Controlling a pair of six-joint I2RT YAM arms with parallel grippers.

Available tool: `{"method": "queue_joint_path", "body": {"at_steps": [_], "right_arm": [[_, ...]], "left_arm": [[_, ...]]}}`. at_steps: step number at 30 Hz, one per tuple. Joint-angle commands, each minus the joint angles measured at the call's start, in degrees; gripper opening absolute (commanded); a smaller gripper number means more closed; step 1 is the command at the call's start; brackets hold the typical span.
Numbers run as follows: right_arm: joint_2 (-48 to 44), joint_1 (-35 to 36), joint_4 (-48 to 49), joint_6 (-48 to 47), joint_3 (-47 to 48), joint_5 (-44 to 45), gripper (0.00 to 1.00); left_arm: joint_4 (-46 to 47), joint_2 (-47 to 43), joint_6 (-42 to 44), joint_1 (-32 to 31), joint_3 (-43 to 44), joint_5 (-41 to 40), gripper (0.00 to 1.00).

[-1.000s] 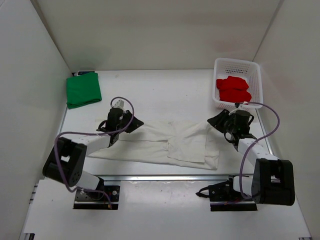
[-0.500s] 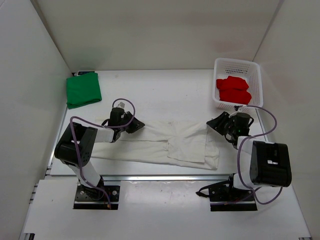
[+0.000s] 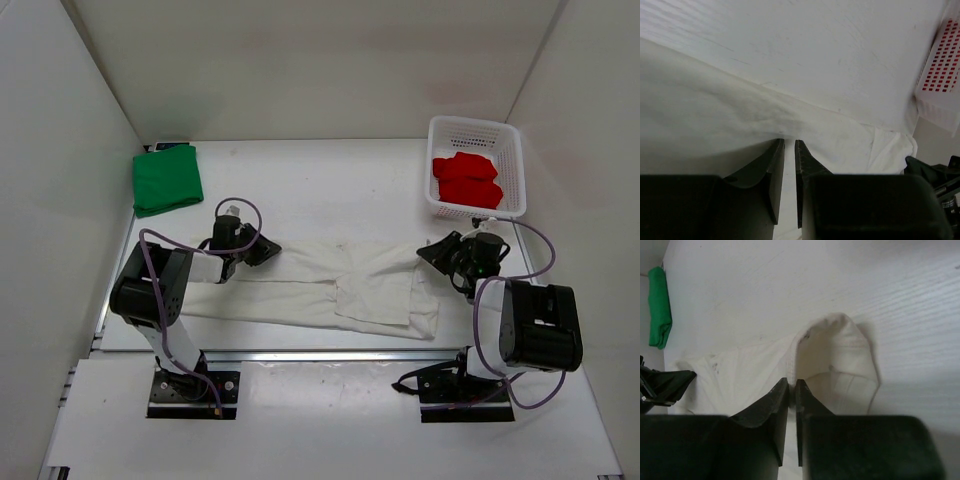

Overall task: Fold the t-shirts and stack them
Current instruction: Fold the other side of the tshirt into a rectangle

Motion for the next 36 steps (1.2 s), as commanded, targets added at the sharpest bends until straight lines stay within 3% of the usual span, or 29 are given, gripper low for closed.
{"method": "queue_joint_path", "body": {"at_steps": [1, 9, 15, 21, 25, 27, 30, 32, 36], "right_arm": [[-2.02, -1.48, 2.05, 0.21, -1.83, 3.36, 0.05], [3.78, -3.60, -0.59, 0.65, 2.30, 3.89, 0.05], [7.04, -3.25, -2.17, 0.39, 5.90, 4.86, 0.15], [0.29, -1.40, -11.56, -1.98, 8.98, 8.54, 0.34], [-10.26, 2.02, -18.50, -2.77, 6.53, 14.68, 0.39], [-17.01, 4.39, -22.28, -4.26, 4.60, 16.10, 0.39], [-25.36, 7.39, -28.97, -4.71, 0.21, 15.85, 0.24], [-30.65, 11.67, -35.72, -3.84, -2.87, 16.63, 0.07], [-45.31, 18.89, -47.32, 0.82, -8.50, 20.94, 0.06]], "left_arm": [[2.13, 0.03, -1.20, 2.02, -1.31, 0.64, 0.25], [2.92, 0.55, -1.64, 4.30, -2.02, 0.91, 0.25], [2.92, 0.03, -3.40, 6.24, -2.29, 1.87, 0.24], [0.30, -9.09, -1.74, 2.47, -1.41, 0.30, 0.25], [-3.92, -14.82, 2.75, -6.12, 0.52, -5.67, 0.27], [-4.28, -15.19, 3.98, -10.61, 1.75, -7.17, 0.28], [-3.67, -12.29, 4.07, -16.42, 4.21, -6.83, 0.28], [-3.76, -9.30, 3.81, -19.41, 5.36, -5.25, 0.27], [-2.17, -7.71, 2.66, -22.40, 3.44, -3.75, 0.27]]}}
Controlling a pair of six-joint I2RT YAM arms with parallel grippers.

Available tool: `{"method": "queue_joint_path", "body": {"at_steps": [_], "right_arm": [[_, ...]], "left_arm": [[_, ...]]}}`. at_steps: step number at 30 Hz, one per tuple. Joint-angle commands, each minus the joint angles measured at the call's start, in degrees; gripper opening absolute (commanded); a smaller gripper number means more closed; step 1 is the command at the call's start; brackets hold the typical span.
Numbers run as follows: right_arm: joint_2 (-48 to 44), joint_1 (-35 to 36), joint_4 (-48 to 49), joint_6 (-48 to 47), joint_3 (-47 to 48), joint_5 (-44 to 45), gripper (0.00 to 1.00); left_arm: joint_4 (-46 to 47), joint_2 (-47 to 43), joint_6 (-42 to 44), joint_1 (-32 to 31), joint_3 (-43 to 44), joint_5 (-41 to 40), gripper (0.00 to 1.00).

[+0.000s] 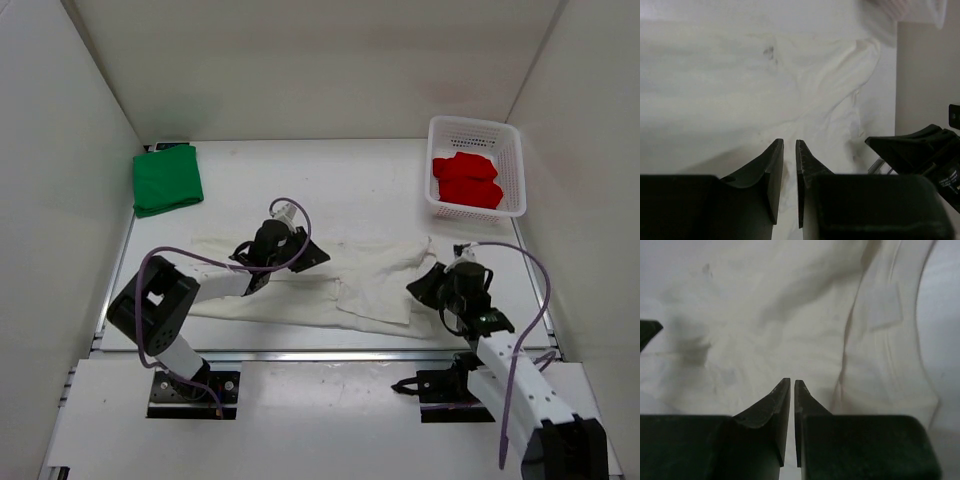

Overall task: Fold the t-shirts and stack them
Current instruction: Fold the other side of the tshirt into a rectangle

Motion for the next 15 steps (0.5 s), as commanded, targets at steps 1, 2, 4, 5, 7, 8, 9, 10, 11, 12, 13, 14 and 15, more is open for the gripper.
{"method": "queue_joint_path", "body": {"at_steps": [1, 2, 4, 5, 7, 8, 9, 10, 11, 12, 13, 14, 15], "right_arm": [[-10.57, 5.50, -13.84, 5.14, -3.56, 5.11, 0.08], [-11.83, 7.26, -15.59, 6.39, -4.53, 5.65, 0.12], [-14.82, 9.03, -18.50, 7.89, -5.07, 5.48, 0.20], [-15.35, 10.16, -20.08, 8.50, -5.33, 5.30, 0.24], [-15.36, 13.41, -21.14, 10.00, -5.07, 6.43, 0.29], [-15.19, 15.69, -21.41, 10.44, -4.20, 8.96, 0.31], [-15.01, 17.28, -22.37, 10.70, -3.84, 11.25, 0.32], [-14.66, 17.90, -23.51, 10.88, -3.23, 12.06, 0.32], [-14.05, 17.91, -24.04, 10.62, -2.88, 12.50, 0.33], [-14.04, 17.56, -24.05, 11.23, -2.61, 12.25, 0.33], [-13.87, 17.30, -24.14, 10.88, -2.61, 11.98, 0.32], [-13.52, 17.29, -24.49, 10.97, -2.52, 12.24, 0.31], [-13.25, 17.99, -24.84, 11.32, -2.61, 13.20, 0.30]], "left_arm": [[-0.29, -1.21, 0.59, -2.28, -2.01, 0.45, 0.27], [-0.82, -2.09, 0.42, -2.72, -2.37, 0.18, 0.26], [-2.13, -3.67, 1.90, -3.95, -3.68, -0.08, 0.27], [-3.71, -4.64, 2.69, -4.74, -4.04, 0.18, 0.26], [-8.53, -6.84, 5.50, -6.41, -4.48, -1.83, 0.27], [-9.25, -7.98, 6.56, -7.29, -5.18, -1.93, 0.28], [-11.00, -8.95, 6.83, -7.90, -5.79, -2.28, 0.30], [-11.19, -9.57, 7.44, -8.00, -6.93, -2.37, 0.31], [-11.02, -10.27, 7.01, -8.43, -8.07, -1.93, 0.32], [-11.19, -10.45, 6.74, -8.96, -8.69, -1.67, 0.33], [-11.37, -10.54, 7.18, -9.57, -8.79, -1.49, 0.34], [-11.46, -9.76, 7.18, -10.28, -8.44, -1.49, 0.33], [-11.54, -9.14, 7.09, -11.41, -8.35, -1.40, 0.34]]}}
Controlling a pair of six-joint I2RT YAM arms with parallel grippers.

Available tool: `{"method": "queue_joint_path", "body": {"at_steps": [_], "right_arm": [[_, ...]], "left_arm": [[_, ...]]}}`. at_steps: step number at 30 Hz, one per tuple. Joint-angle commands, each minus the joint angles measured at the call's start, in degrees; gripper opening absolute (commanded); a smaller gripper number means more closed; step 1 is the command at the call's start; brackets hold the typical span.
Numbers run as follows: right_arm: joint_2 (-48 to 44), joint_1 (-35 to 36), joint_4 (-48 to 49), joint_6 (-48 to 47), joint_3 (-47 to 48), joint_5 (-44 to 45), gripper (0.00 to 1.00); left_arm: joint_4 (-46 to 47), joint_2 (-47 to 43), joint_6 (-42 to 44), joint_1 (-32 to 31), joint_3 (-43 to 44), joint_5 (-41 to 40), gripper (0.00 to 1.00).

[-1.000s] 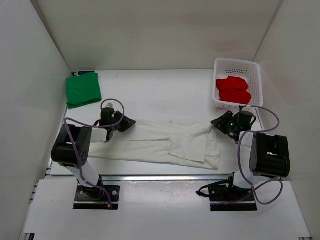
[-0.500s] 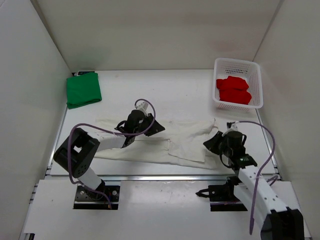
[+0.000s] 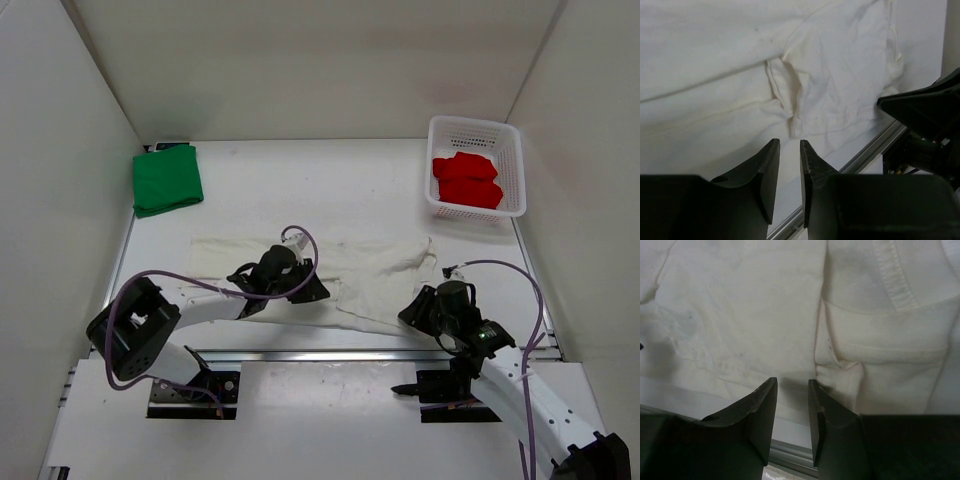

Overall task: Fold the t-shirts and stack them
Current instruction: Fold the other side of the tshirt into a rectangle

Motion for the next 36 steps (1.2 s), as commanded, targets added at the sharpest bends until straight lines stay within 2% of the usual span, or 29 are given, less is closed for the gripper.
{"method": "queue_joint_path", "body": {"at_steps": [1, 6, 10, 16, 22, 27, 28, 33, 36], "right_arm": [[0.48, 1.53, -2.72, 2.40, 2.48, 6.07, 0.29], [0.39, 1.54, -3.69, 2.93, 2.14, 5.57, 0.33], [-1.19, 4.44, -5.62, 4.78, 3.71, 8.56, 0.33], [-0.85, 4.27, -5.98, 5.05, 4.07, 7.41, 0.33], [-0.49, 4.88, -6.24, 5.57, 3.45, 7.51, 0.32], [-0.14, 4.01, -5.10, 4.43, 3.10, 6.02, 0.34], [-0.49, 3.13, -4.58, 4.08, 2.67, 5.57, 0.33], [-2.69, -5.12, -1.32, 0.83, 1.26, -3.64, 0.14], [-1.90, -7.06, -0.44, -0.66, 2.04, -5.68, 0.06]], "left_arm": [[-2.32, 0.04, 1.98, -3.07, 0.46, -0.42, 0.34], [-2.50, 4.35, 2.33, -4.93, 3.27, 0.81, 0.38], [-2.94, 5.76, 2.42, -5.46, 4.24, -1.12, 0.40], [0.84, 8.04, 0.23, -6.07, 4.16, -0.24, 0.46], [2.07, 10.24, -0.83, -6.42, 5.74, -2.79, 0.42], [3.74, 12.61, -1.62, -6.68, 7.93, -1.65, 0.40], [3.57, 12.96, -1.45, -6.42, 8.02, -1.73, 0.38], [4.09, 14.20, -2.06, -7.21, 8.20, -0.60, 0.28], [3.75, 13.24, -2.41, -7.03, 8.29, -0.42, 0.21]]}}
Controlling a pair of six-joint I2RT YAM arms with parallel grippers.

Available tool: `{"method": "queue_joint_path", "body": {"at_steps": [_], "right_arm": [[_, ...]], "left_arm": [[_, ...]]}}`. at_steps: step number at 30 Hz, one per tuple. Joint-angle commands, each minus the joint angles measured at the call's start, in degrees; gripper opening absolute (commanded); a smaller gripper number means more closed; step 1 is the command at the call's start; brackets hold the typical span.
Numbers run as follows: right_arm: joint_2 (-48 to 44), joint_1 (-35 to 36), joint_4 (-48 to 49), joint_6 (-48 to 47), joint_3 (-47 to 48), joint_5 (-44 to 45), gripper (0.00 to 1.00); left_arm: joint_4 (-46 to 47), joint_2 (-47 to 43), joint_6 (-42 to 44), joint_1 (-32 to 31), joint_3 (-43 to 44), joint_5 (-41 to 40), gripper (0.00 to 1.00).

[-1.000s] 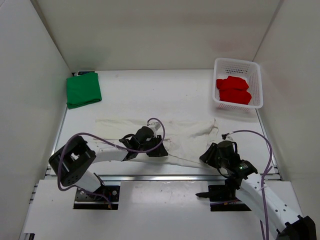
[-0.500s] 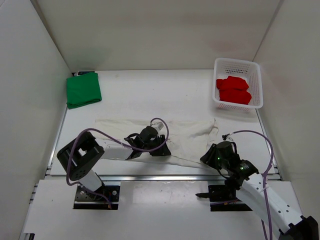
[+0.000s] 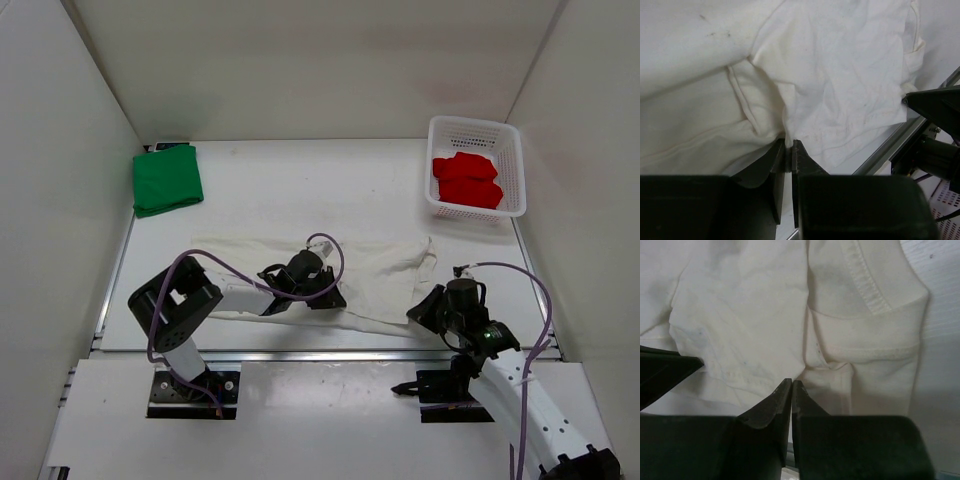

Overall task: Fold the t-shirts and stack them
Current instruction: Fold the other side of the tshirt into a rectangle

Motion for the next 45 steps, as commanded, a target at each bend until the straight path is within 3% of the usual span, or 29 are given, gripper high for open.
{"method": "queue_joint_path", "body": {"at_steps": [1, 10, 16, 24, 28, 30, 32, 36, 39, 40, 43, 45], "right_arm": [[0.59, -1.58, 3.19, -2.61, 0.71, -4.54, 0.03], [3.31, 1.05, -2.34, -5.69, 9.57, -2.70, 0.00], [6.57, 0.26, -11.75, -11.22, 18.63, -3.39, 0.00], [4.38, 8.15, -15.71, -4.39, 17.16, -1.83, 0.01], [4.64, 11.07, -14.57, -1.22, 14.08, -2.61, 0.00], [5.43, 12.82, -12.99, -0.95, 12.24, -2.44, 0.00], [5.87, 12.22, -10.88, -1.21, 11.88, -2.44, 0.09], [7.19, 5.74, -8.59, -6.64, 13.98, -3.22, 0.28], [8.76, -3.30, -0.52, -11.47, 11.97, -7.00, 0.33], [10.25, -7.34, 4.37, -12.71, 10.05, -8.92, 0.31], [14.12, -17.90, 18.86, -14.31, 5.74, -15.25, 0.11], [18.68, -21.96, 28.46, -14.39, 4.85, -17.73, 0.08]], "left_arm": [[0.55, -1.30, -0.10, 0.00, 1.42, 0.15, 0.18], [-3.49, -7.71, -3.17, 0.62, 0.90, 6.73, 0.05], [-3.76, -13.69, -6.24, 2.11, -1.82, 10.25, 0.04], [-3.15, -11.07, -6.34, 1.94, -3.94, 13.33, 0.06], [-2.01, -9.22, -5.90, 2.99, -5.61, 13.34, 0.14], [-1.30, -9.04, -6.07, 3.34, -6.66, 12.98, 0.23], [-0.68, -9.21, -6.16, 4.13, -7.54, 13.16, 0.40], [-1.99, -11.84, -3.80, 6.42, -7.37, 13.68, 0.54], [-5.51, -15.09, -1.25, 9.31, -5.70, 13.25, 0.52], [-6.56, -16.15, -0.80, 10.36, -5.00, 12.72, 0.50], [-7.54, -16.68, 1.13, 14.31, -2.36, 11.14, 0.49], [-7.10, -14.50, 1.13, 17.39, -0.09, 10.09, 0.48]]}}
